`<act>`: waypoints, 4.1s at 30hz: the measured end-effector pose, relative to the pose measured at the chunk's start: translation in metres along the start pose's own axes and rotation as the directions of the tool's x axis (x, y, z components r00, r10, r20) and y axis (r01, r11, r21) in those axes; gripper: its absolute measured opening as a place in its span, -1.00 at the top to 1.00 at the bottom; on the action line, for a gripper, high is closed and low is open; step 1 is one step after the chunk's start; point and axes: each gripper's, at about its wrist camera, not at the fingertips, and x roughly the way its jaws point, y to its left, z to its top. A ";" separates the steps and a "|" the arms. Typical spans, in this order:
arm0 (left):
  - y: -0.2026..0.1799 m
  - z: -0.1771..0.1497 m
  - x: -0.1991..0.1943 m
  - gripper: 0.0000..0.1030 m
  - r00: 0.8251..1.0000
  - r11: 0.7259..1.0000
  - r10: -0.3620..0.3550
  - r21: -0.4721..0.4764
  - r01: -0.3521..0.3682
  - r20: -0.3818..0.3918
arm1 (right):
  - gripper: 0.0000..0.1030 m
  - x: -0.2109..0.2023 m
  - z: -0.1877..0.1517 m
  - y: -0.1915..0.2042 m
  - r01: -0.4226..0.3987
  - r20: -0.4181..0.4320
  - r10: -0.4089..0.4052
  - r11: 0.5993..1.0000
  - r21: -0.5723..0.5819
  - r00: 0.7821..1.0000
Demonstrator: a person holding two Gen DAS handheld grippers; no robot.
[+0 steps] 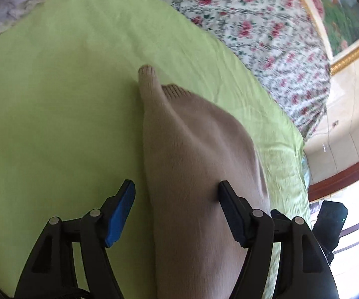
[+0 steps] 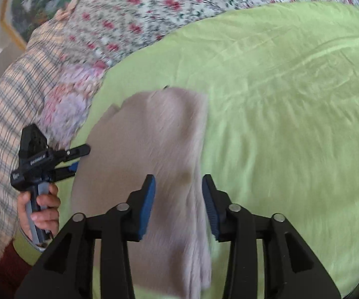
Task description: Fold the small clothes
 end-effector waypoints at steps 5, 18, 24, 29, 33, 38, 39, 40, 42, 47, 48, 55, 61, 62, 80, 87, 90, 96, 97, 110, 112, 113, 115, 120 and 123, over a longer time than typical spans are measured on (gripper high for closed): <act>0.004 0.035 0.024 0.08 0.999 0.999 0.043 0.012 -0.043 0.025 | 0.13 0.033 0.017 -0.009 -0.073 -0.034 0.076 0.994 0.076 0.997; -0.011 0.059 0.021 0.95 0.948 0.962 0.235 0.088 -0.258 0.215 | 0.77 0.037 0.027 0.014 0.085 0.000 -0.085 0.996 -0.026 0.996; -0.017 0.042 -0.014 0.75 0.937 0.957 0.248 0.088 -0.276 0.245 | 0.17 -0.003 0.017 0.020 0.048 0.065 -0.048 0.999 -0.012 0.997; -0.036 -0.001 -0.045 0.52 0.930 0.937 0.277 0.148 -0.318 0.243 | 0.13 -0.037 -0.005 0.029 0.009 0.107 -0.006 0.999 -0.031 0.994; -0.049 -0.046 -0.065 -0.12 0.935 0.934 0.266 0.179 -0.310 0.234 | 0.07 -0.051 -0.022 0.038 -0.008 0.097 0.014 0.998 -0.063 0.995; -0.063 -0.105 -0.080 -0.29 0.920 0.904 0.316 0.222 -0.367 0.231 | -0.05 -0.062 -0.046 0.047 0.011 0.085 -0.001 0.993 -0.119 0.996; -0.064 -0.115 -0.081 -0.31 0.917 0.897 0.328 0.229 -0.378 0.228 | -0.08 -0.063 -0.051 0.048 0.015 0.079 -0.005 0.991 -0.130 0.997; -0.064 -0.124 -0.083 -0.35 0.912 0.890 0.342 0.233 -0.392 0.226 | -0.10 -0.064 -0.056 0.049 0.019 0.072 -0.009 0.990 -0.141 0.997; -0.064 -0.142 -0.085 -0.48 0.903 0.877 0.370 0.237 -0.417 0.219 | -0.19 -0.066 -0.069 0.053 0.027 0.055 -0.018 0.986 -0.166 0.998; -0.064 -0.182 -0.084 -0.56 0.878 0.838 0.435 0.268 -0.476 0.200 | -0.40 -0.067 -0.096 0.065 0.076 0.024 -0.073 0.967 -0.242 0.997; -0.064 -0.187 -0.085 -0.56 0.875 0.831 0.442 0.277 -0.482 0.197 | -0.42 -0.068 -0.102 0.069 0.083 0.017 -0.082 0.961 -0.264 0.997; -0.065 -0.222 -0.092 -0.59 0.841 0.784 0.497 0.304 -0.541 0.214 | -0.58 -0.082 -0.141 0.079 0.095 0.011 -0.098 0.928 -0.359 0.995; -0.066 -0.237 -0.095 -0.60 0.847 0.782 0.492 0.326 -0.532 0.203 | -0.65 -0.087 -0.154 0.074 0.107 -0.006 -0.118 0.919 -0.380 0.993; -0.067 -0.237 -0.094 -0.60 0.848 0.782 0.490 0.329 -0.530 0.202 | -0.65 -0.086 -0.154 0.074 0.112 -0.005 -0.123 0.917 -0.383 0.992; -0.086 -0.202 -0.083 -0.64 0.804 0.725 0.542 0.348 -0.595 0.246 | -0.67 -0.052 -0.126 0.092 0.089 -0.003 -0.099 0.904 -0.419 0.995; -0.088 -0.198 -0.074 -0.64 0.789 0.705 0.561 0.356 -0.613 0.249 | -0.68 -0.045 -0.114 0.090 0.076 -0.020 -0.092 0.909 -0.409 0.996; -0.090 -0.196 -0.073 -0.64 0.789 0.698 0.563 0.368 -0.614 0.247 | -0.69 -0.044 -0.108 0.091 0.076 -0.019 -0.092 0.908 -0.411 0.996; -0.093 -0.183 -0.072 -0.65 0.798 0.703 0.552 0.380 -0.601 0.240 | -0.70 -0.039 -0.098 0.098 0.089 -0.028 -0.112 0.894 -0.438 0.993; -0.094 -0.180 -0.072 -0.65 0.798 0.700 0.554 0.385 -0.601 0.239 | -0.70 -0.038 -0.096 0.099 0.094 -0.030 -0.119 0.892 -0.442 0.992; -0.094 -0.153 -0.065 -0.67 0.857 0.782 0.486 0.352 -0.514 0.172 | -0.71 -0.024 -0.077 0.103 0.109 -0.061 -0.153 0.886 -0.451 0.986; -0.094 -0.151 -0.064 -0.67 0.854 0.782 0.490 0.346 -0.519 0.174 | -0.71 -0.022 -0.073 0.101 0.110 -0.064 -0.153 0.890 -0.443 0.986; -0.093 -0.150 -0.064 -0.67 0.855 0.783 0.489 0.343 -0.518 0.174 | -0.71 -0.021 -0.071 0.100 0.109 -0.064 -0.152 0.892 -0.438 0.986; -0.091 -0.148 -0.064 -0.67 0.859 0.789 0.484 0.341 -0.511 0.169 | -0.71 -0.020 -0.066 0.097 0.103 -0.065 -0.144 0.900 -0.423 0.988; -0.091 -0.146 -0.063 -0.68 0.857 0.788 0.487 0.340 -0.514 0.170 | -0.71 -0.016 -0.057 0.092 0.096 -0.069 -0.134 0.914 -0.394 0.989; -0.094 -0.147 -0.062 -0.68 0.856 0.786 0.486 0.341 -0.516 0.178 | -0.71 -0.015 -0.054 0.091 0.093 -0.065 -0.128 0.918 -0.385 0.990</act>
